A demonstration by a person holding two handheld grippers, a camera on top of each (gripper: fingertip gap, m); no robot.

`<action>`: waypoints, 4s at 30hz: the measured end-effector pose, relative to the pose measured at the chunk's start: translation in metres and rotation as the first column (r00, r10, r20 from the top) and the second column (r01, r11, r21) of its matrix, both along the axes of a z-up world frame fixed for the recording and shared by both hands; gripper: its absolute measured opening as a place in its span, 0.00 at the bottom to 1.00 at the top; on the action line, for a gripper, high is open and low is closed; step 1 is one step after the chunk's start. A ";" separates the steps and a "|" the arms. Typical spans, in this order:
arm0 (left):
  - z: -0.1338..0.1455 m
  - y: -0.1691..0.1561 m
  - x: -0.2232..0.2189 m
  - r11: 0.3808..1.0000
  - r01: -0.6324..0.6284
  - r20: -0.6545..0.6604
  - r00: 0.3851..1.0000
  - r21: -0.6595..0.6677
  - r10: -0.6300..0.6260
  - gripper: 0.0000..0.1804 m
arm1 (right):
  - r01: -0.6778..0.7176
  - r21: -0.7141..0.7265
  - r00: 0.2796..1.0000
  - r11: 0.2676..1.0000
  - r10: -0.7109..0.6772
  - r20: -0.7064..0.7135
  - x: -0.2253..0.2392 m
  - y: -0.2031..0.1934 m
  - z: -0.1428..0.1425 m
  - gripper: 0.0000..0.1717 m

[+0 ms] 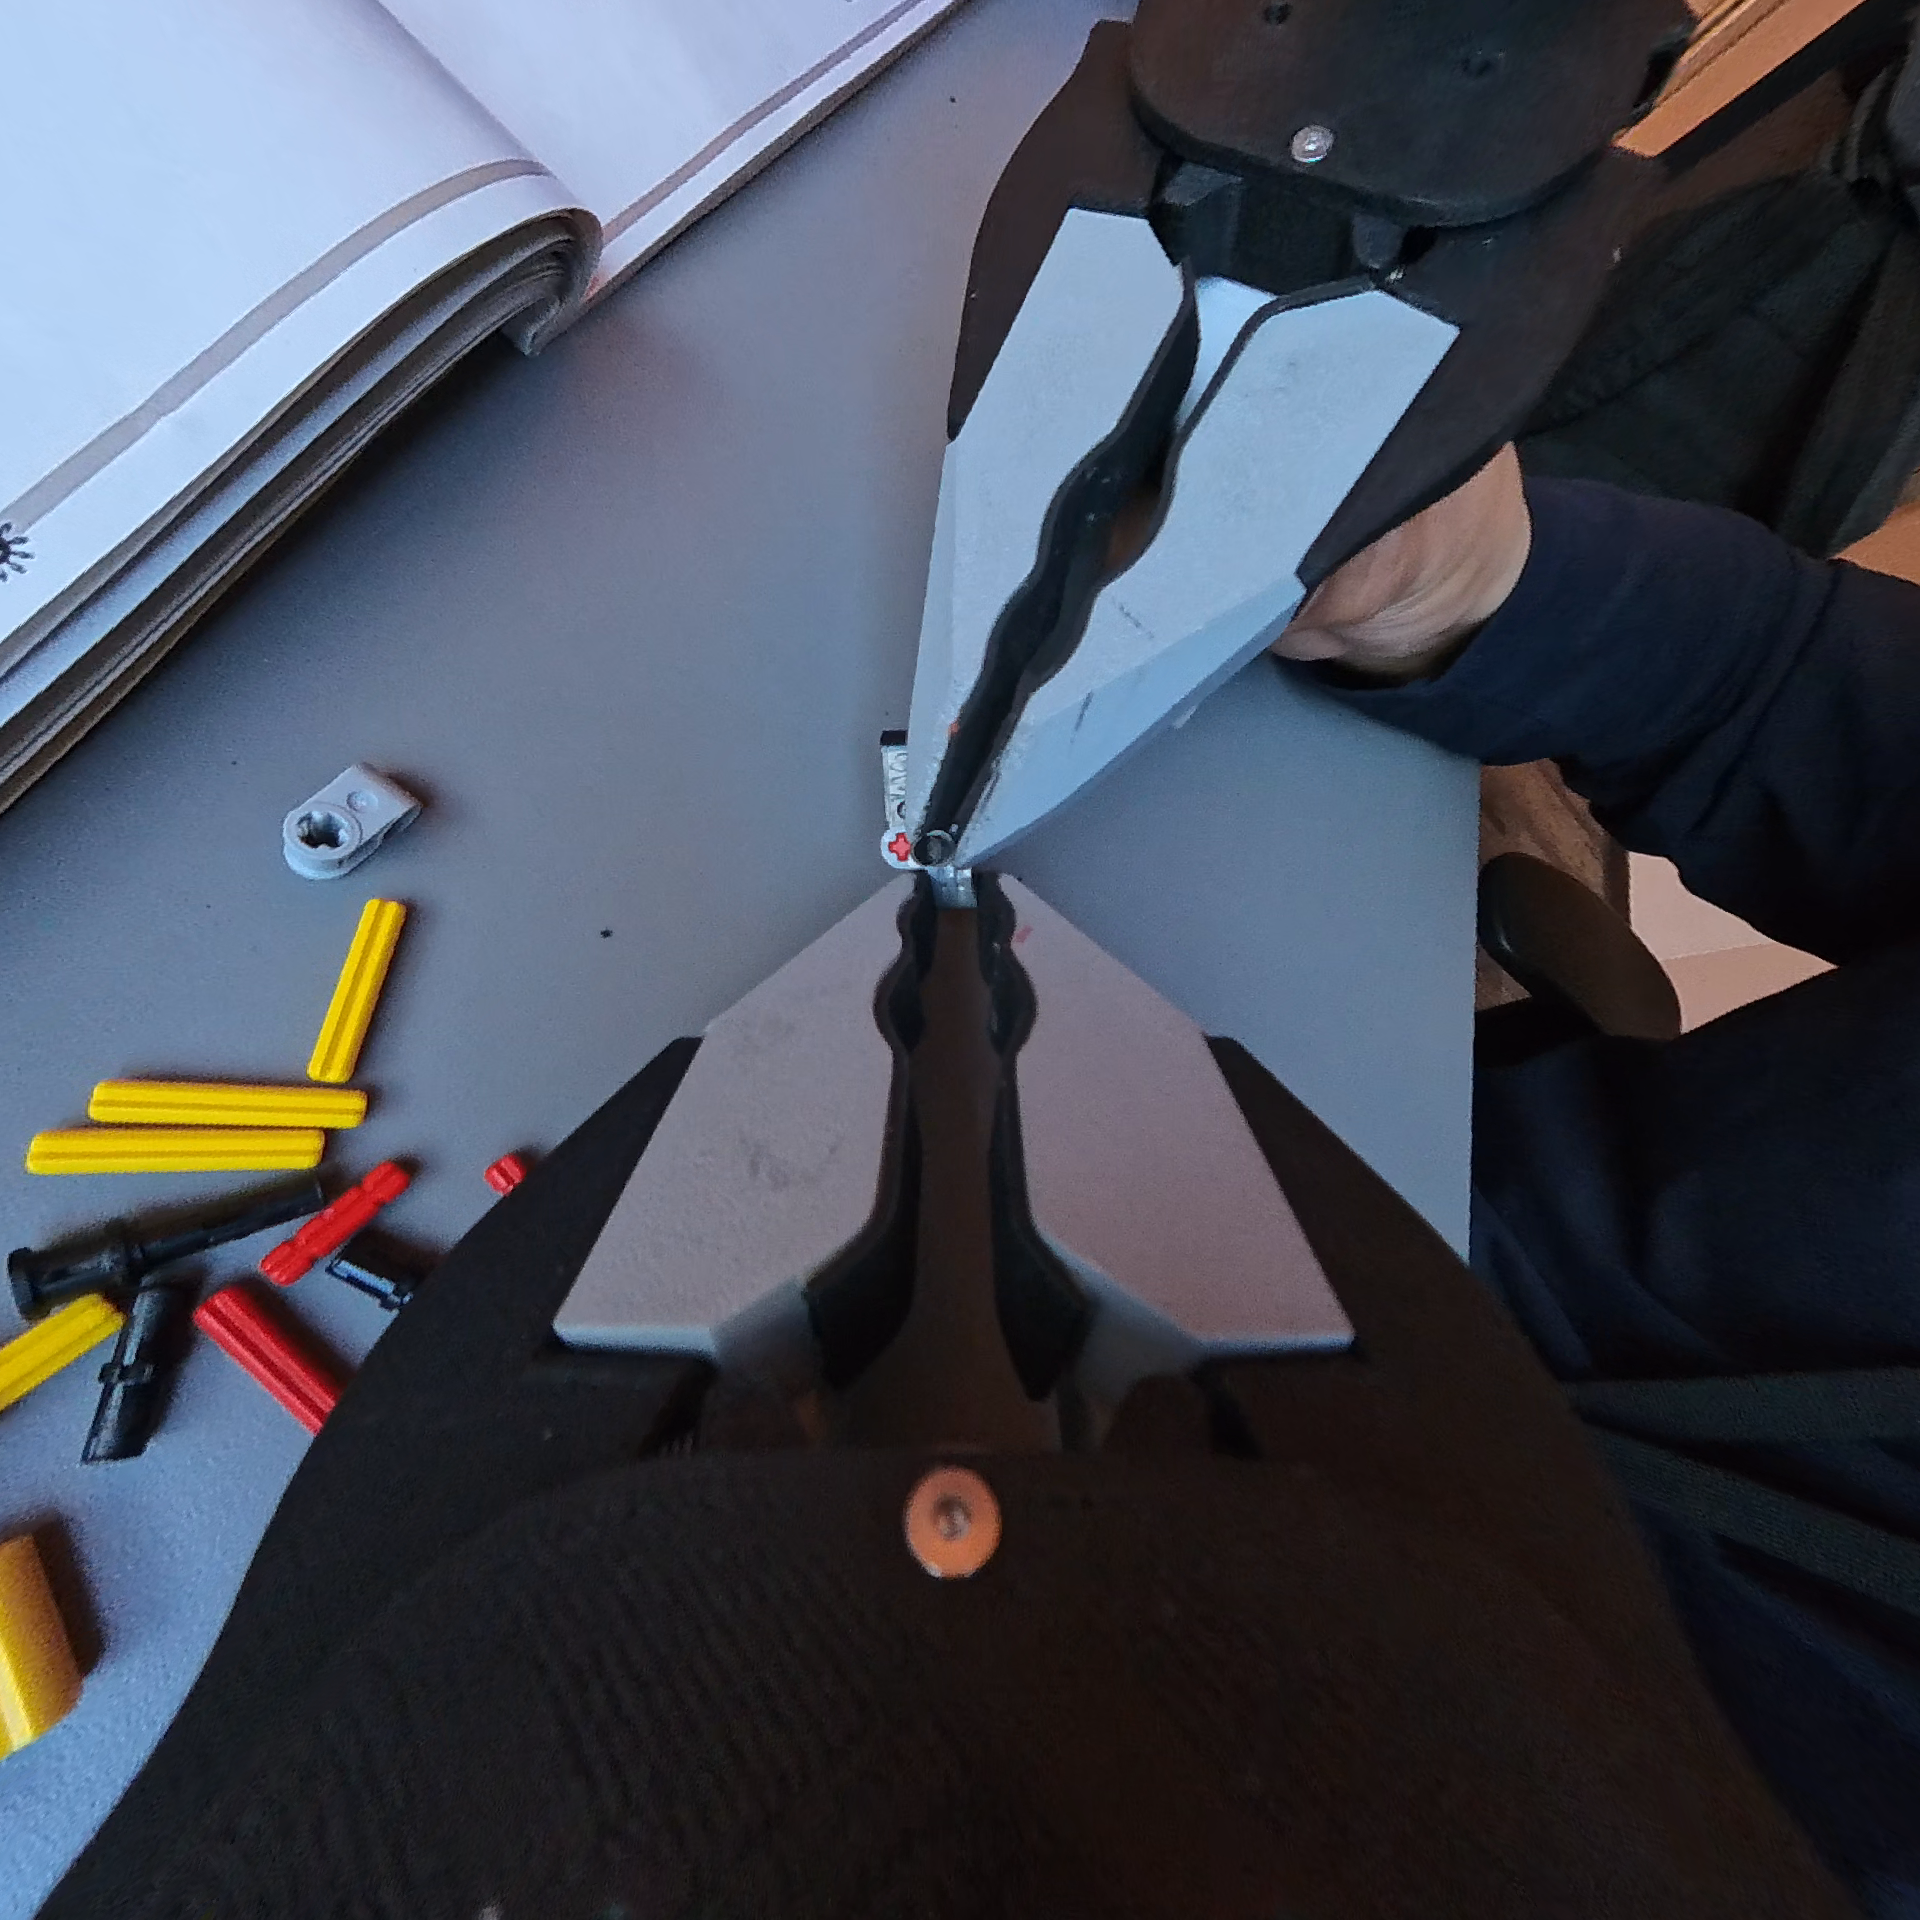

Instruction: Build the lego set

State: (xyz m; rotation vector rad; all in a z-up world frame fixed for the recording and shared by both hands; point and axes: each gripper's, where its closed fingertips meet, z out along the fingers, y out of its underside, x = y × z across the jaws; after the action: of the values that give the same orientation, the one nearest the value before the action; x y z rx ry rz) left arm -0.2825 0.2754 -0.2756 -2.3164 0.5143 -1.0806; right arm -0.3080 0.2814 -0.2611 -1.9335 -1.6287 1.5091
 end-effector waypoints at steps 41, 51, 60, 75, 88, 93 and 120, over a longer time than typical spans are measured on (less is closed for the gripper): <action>0.005 -0.003 -0.002 0.999 0.027 -0.005 1.000 0.046 -0.027 0.04 | -0.014 -0.151 0.980 0.988 -0.016 -0.197 0.000 -0.001 0.032 0.00; 0.051 -0.016 0.003 0.996 0.079 0.331 0.939 0.037 -0.087 0.03 | -0.043 0.134 0.935 0.990 0.087 -0.344 0.020 -0.003 0.065 0.12; 0.080 -0.031 0.011 0.981 0.194 0.573 0.803 0.010 -0.165 0.03 | -0.066 0.335 0.911 0.940 0.194 -0.365 0.028 -0.015 0.069 0.15; 0.060 -0.047 0.022 0.953 0.297 0.499 0.837 -0.067 -0.225 0.04 | -0.136 0.533 0.893 0.835 0.336 -0.299 0.037 -0.032 0.061 0.06; 0.042 -0.060 0.029 0.925 0.358 0.436 0.858 -0.132 -0.270 0.03 | -0.254 0.645 0.887 0.721 0.440 -0.142 0.039 -0.053 0.029 0.01; 0.042 -0.060 0.029 0.922 0.361 0.443 0.855 -0.138 -0.268 0.03 | -0.247 0.649 0.884 0.720 0.442 -0.155 0.039 -0.054 0.029 0.01; 0.042 -0.066 0.034 0.910 0.389 0.451 0.845 -0.147 -0.288 0.03 | -0.272 0.621 0.863 0.735 0.472 -0.180 0.042 -0.059 0.034 0.06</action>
State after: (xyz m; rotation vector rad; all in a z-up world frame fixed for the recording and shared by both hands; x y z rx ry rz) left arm -0.2489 0.2091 -0.2341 -2.1257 0.6714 -1.8521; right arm -0.2662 0.2223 -0.2274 -1.0026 -2.0835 1.1533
